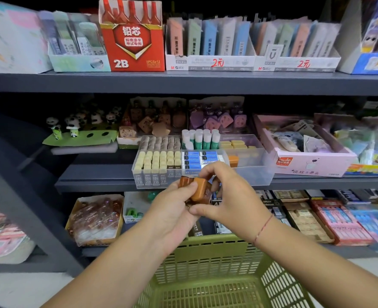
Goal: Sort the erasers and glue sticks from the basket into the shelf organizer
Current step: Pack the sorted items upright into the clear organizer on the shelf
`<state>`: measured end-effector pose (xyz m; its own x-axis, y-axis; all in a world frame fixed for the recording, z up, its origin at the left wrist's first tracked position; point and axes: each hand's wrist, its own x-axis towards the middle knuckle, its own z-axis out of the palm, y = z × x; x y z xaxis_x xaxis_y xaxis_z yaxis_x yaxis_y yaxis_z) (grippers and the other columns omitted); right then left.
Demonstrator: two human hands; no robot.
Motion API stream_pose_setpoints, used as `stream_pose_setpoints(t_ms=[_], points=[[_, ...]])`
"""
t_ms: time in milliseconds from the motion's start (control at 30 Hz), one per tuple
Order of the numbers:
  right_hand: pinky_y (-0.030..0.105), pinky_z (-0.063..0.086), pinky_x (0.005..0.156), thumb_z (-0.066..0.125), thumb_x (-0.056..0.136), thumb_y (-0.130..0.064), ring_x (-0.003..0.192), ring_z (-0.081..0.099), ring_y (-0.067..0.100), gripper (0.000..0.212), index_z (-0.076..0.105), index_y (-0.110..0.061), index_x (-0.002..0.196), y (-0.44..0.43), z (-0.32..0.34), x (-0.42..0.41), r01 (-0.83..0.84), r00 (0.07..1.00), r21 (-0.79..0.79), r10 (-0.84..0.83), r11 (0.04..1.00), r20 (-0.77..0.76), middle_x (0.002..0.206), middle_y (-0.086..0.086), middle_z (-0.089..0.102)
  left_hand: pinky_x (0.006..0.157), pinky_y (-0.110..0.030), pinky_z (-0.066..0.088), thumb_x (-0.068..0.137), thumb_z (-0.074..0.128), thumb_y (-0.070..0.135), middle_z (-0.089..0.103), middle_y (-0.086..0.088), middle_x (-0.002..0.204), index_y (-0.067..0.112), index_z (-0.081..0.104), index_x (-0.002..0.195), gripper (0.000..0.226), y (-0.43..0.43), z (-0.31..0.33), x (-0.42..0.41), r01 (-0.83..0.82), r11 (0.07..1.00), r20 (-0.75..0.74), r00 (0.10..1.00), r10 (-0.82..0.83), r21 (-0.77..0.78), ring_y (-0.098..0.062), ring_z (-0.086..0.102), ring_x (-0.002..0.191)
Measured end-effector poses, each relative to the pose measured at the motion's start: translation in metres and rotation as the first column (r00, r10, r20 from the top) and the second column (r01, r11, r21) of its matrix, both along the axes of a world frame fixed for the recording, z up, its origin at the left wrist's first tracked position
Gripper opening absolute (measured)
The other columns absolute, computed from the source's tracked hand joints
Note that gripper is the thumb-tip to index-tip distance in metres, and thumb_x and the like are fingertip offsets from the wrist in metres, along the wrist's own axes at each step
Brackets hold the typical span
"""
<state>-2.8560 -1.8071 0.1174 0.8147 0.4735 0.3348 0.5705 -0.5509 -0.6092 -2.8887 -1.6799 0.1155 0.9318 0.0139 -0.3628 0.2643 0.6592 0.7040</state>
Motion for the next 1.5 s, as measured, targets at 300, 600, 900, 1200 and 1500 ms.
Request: stream_pose_setpoints(t_ms=[300, 600, 900, 1200, 1500], points=[[0.019, 0.05, 0.078, 0.079, 0.074, -0.016, 0.087, 0.056, 0.005, 0.041, 0.06, -0.032, 0.106, -0.017, 0.0, 0.014, -0.016, 0.995, 0.262, 0.04, 0.965, -0.089, 0.099, -0.01, 0.056, 0.093, -0.047, 0.05, 0.102, 0.04, 0.015, 0.068, -0.025, 0.106, -0.005, 0.053, 0.119, 0.029, 0.005, 0.004, -0.003, 0.037, 0.999, -0.014, 0.999, -0.037, -0.027, -0.036, 0.067, 0.103], [0.018, 0.043, 0.067, 0.077, 0.077, -0.011, 0.066, 0.054, 0.009, 0.028, 0.062, -0.029, 0.092, -0.081, 0.019, 0.107, 0.285, 0.959, -0.041, -0.284, 0.958, 0.022, 0.085, -0.007, 0.064, 0.081, -0.039, 0.053, 0.1, 0.047, 0.015, 0.072, -0.017, 0.101, 0.004, 0.059, 0.104, 0.017, 0.008, 0.006, 0.0, -0.007, 0.996, -0.084, 0.996, 0.015, 0.09, -0.03, 0.067, 0.095], [0.022, 0.045, 0.079, 0.059, 0.092, -0.023, 0.084, 0.06, 0.007, 0.013, 0.069, -0.024, 0.084, -0.067, 0.002, 0.134, 0.054, 0.971, -0.333, -0.127, 0.941, -0.201, 0.087, -0.019, 0.063, 0.071, -0.036, 0.053, 0.1, 0.048, 0.015, 0.072, -0.018, 0.102, 0.004, 0.06, 0.103, 0.016, 0.011, 0.005, -0.001, 0.011, 0.995, -0.106, 0.994, -0.001, 0.096, -0.029, 0.068, 0.092], [0.041, 0.043, 0.094, 0.051, 0.097, -0.028, 0.098, 0.056, 0.032, 0.034, 0.067, 0.001, 0.09, -0.07, 0.002, 0.125, 0.063, 0.995, -0.448, -0.09, 0.892, -0.039, 0.102, 0.016, 0.06, 0.077, -0.031, 0.051, 0.092, 0.06, 0.013, 0.074, -0.008, 0.089, 0.015, 0.067, 0.099, 0.011, 0.01, -0.001, -0.001, 0.037, 0.973, -0.086, 0.996, -0.018, 0.227, -0.024, 0.066, 0.095], [0.025, 0.052, 0.08, 0.073, 0.078, -0.024, 0.096, 0.058, 0.011, 0.053, 0.052, -0.034, 0.126, -0.035, 0.009, 0.03, -0.257, 0.916, 0.199, 0.304, 0.946, -0.262, 0.118, -0.002, 0.054, 0.051, -0.019, 0.05, 0.091, 0.061, 0.022, 0.071, -0.009, 0.075, 0.007, 0.066, 0.102, 0.019, 0.007, 0.003, -0.002, 0.088, 0.985, -0.093, 0.993, -0.075, 0.145, -0.012, 0.062, 0.057]])
